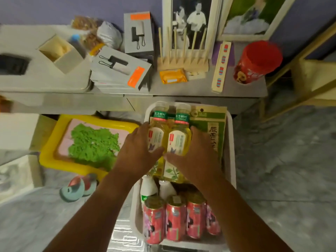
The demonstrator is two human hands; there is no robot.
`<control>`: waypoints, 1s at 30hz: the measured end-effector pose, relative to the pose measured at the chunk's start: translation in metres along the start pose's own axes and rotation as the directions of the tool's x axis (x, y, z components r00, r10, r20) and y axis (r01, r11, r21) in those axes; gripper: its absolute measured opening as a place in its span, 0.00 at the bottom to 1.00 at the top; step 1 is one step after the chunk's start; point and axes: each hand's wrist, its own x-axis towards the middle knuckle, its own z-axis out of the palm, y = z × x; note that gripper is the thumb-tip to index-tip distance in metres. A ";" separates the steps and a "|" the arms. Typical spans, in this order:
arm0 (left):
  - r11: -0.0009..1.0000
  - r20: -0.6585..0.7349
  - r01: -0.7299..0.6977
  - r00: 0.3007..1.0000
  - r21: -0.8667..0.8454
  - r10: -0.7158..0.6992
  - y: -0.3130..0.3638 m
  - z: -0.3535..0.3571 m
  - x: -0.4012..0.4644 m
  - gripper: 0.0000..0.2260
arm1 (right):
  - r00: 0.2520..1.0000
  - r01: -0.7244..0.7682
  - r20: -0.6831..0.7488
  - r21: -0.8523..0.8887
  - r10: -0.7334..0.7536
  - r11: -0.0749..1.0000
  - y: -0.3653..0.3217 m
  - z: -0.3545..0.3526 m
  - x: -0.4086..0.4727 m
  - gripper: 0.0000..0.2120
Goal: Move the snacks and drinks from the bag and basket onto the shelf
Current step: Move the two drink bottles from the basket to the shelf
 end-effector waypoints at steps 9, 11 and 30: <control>0.990 0.192 0.090 0.979 -0.104 -0.069 -0.010 0.001 0.032 0.31 | 0.993 -0.117 0.004 0.136 0.117 0.984 -0.005 0.004 0.004 0.43; 0.990 0.176 0.073 0.983 -0.117 -0.052 -0.005 0.001 0.030 0.34 | 0.990 -0.139 0.012 0.235 0.140 0.962 -0.003 -0.001 -0.002 0.43; 0.926 0.173 -0.188 0.951 -0.327 0.255 0.160 -0.084 -0.012 0.35 | 0.962 0.026 -0.236 0.576 0.136 0.817 0.026 -0.203 -0.075 0.34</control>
